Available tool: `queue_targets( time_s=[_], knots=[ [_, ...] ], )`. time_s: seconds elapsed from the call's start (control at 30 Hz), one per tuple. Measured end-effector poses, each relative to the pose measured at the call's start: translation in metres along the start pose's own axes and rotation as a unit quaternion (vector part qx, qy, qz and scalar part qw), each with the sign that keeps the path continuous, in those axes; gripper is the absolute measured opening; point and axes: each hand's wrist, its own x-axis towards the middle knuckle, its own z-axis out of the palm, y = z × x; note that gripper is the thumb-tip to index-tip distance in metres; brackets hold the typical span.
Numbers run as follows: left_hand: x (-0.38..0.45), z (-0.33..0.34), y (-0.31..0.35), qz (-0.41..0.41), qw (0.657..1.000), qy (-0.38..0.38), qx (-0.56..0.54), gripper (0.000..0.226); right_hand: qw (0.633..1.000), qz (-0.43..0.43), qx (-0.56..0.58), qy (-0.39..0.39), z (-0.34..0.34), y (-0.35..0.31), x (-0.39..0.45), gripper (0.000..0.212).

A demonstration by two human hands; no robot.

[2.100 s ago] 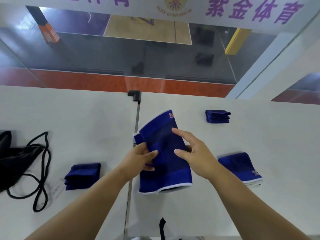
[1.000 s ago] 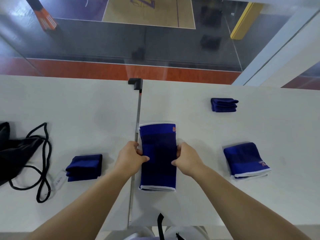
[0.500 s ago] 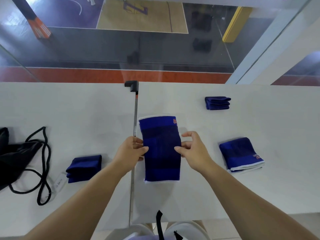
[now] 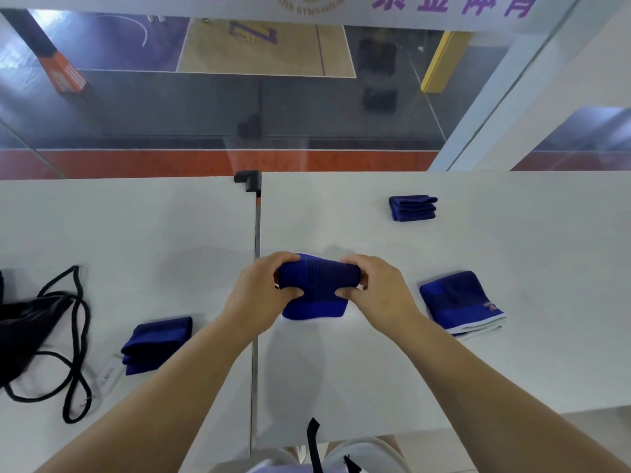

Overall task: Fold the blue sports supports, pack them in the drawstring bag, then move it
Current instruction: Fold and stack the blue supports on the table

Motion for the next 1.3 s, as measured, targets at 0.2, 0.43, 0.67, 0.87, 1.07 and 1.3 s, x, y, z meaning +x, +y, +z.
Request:
queue_targets(
  time_s=[0.2, 0.43, 0.67, 0.87, 1.07, 1.3],
  knots=[
    [0.006, -0.003, 0.001, 0.056, 0.997, -0.024, 0.036, 0.017, 0.997, 0.026, 0.072, -0.02, -0.009, 0.01, 0.001, 0.017],
    [0.008, 0.01, 0.001, -0.027, 0.994, -0.095, -0.054, 0.016, 0.98, 0.103, 0.149, -0.088, -0.015, 0.023, -0.002, 0.025],
    [0.008, 0.034, -0.006, -0.067, 0.987, -0.144, -0.029, 0.017, 0.987, 0.106, 0.077, -0.094, -0.023, 0.039, -0.008, 0.017],
    [0.013, 0.054, 0.001, -0.076, 0.985, -0.146, 0.047, 0.014, 0.983, 0.117, 0.044, -0.133, -0.058, 0.066, -0.014, 0.011],
    [0.018, 0.088, 0.031, -0.074, 0.986, -0.138, 0.061, 0.013, 0.972, 0.148, 0.117, -0.141, -0.107, 0.1, -0.022, 0.014],
    [0.025, 0.134, 0.064, -0.074, 0.986, -0.139, 0.053, 0.01, 0.955, 0.176, 0.198, -0.131, -0.164, 0.156, -0.018, 0.016]
  ],
)
